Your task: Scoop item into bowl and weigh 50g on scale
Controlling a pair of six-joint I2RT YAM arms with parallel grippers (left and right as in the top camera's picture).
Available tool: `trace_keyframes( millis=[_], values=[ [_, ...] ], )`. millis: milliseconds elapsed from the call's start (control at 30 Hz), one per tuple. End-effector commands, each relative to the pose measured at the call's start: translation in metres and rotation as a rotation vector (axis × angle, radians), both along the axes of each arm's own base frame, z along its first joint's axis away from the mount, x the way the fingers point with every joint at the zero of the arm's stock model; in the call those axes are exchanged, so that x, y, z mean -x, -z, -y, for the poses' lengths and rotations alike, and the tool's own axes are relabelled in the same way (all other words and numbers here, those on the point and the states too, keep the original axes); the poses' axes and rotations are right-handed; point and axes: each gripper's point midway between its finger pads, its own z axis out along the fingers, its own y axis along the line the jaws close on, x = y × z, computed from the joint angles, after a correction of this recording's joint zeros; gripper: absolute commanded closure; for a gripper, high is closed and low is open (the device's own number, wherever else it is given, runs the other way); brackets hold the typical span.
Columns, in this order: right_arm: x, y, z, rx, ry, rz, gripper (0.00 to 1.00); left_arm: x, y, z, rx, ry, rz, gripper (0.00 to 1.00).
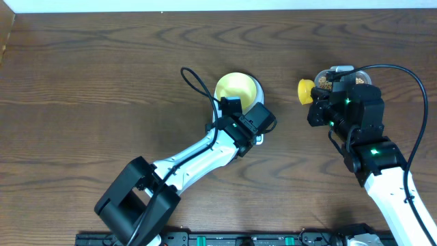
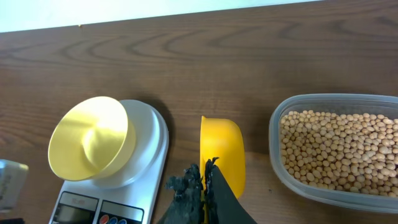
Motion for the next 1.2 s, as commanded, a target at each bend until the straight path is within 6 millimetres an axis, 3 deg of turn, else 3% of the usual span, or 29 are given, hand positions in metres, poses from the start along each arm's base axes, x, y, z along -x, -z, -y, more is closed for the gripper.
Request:
trace_keyframes(
  millis=[0,533,800,1167],
  values=[
    [-0.003,-0.011,0.001,0.011,0.0,0.031,0.99,0.004,0.014,-0.003,-0.015,-0.011,-0.034,0.12],
    [-0.006,-0.016,0.001,0.006,0.0,0.057,0.99,-0.004,0.019,0.005,-0.003,0.008,-0.011,0.11],
    [-0.006,-0.017,0.001,0.005,0.0,0.06,0.99,-0.001,0.038,0.002,-0.04,0.008,-0.045,0.12],
    [-0.006,-0.017,0.001,0.005,0.0,0.061,0.99,-0.007,0.037,0.006,-0.019,0.007,-0.024,0.11]
  ],
)
